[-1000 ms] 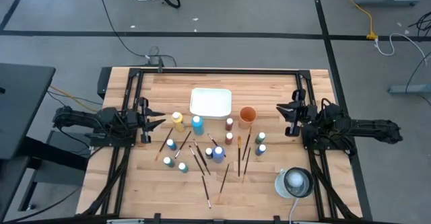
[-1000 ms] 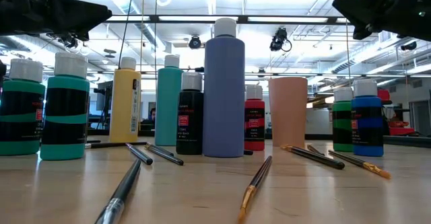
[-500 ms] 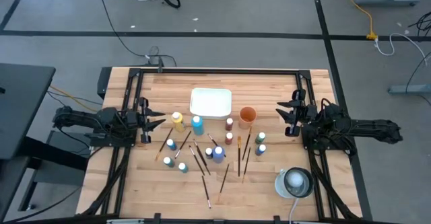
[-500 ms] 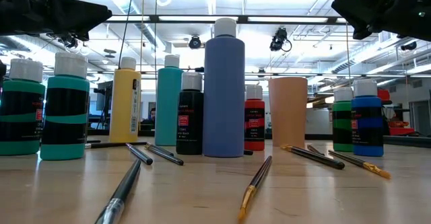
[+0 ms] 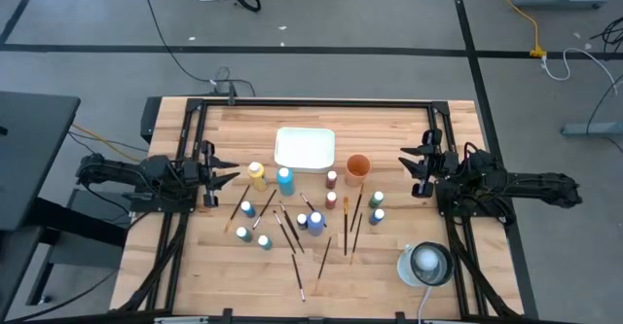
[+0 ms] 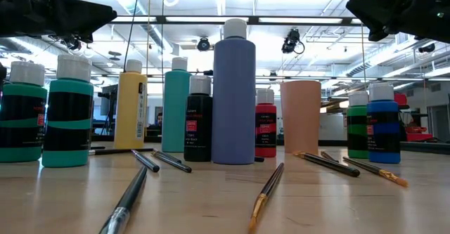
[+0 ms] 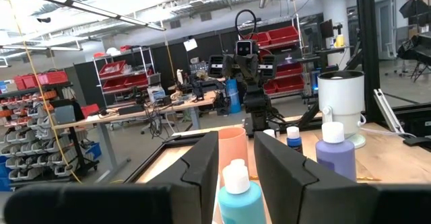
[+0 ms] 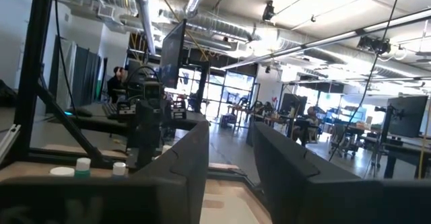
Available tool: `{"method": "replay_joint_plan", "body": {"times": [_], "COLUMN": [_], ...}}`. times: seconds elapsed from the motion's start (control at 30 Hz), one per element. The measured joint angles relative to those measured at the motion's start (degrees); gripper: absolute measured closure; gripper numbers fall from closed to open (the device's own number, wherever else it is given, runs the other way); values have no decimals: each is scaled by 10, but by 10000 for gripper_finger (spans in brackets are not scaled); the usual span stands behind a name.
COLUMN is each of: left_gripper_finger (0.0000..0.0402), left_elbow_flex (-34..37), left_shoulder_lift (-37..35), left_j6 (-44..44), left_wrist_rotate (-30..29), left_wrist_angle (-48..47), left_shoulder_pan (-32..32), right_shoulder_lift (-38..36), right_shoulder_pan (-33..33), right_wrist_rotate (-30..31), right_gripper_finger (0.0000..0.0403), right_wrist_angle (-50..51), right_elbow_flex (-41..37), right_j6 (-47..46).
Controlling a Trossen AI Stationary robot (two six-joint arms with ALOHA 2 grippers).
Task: Pick & Place Paint Supplies
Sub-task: Put the large yellow paint bottle into the bin
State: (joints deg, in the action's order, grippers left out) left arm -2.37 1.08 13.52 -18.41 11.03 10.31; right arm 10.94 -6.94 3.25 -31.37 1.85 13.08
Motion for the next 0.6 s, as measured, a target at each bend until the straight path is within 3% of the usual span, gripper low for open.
{"method": "replay_joint_plan", "body": {"times": [0.33,0.47,0.6], "left_gripper_finger": [297,297,297], "left_elbow_flex": [0,0,0], "left_shoulder_lift": [0,0,0], "left_j6": [0,0,0], "left_wrist_rotate": [0,0,0], "left_wrist_angle": [0,0,0], "left_shoulder_pan": [0,0,0], "right_shoulder_lift": [13,51,123], "right_shoulder_pan": [0,0,0], "right_wrist_rotate": [16,-11,-19], "right_gripper_finger": [276,263,255], "right_wrist_angle": [-41,-111,-105], "right_elbow_flex": [0,3,37], "right_j6": [-91,-131,-149]}}
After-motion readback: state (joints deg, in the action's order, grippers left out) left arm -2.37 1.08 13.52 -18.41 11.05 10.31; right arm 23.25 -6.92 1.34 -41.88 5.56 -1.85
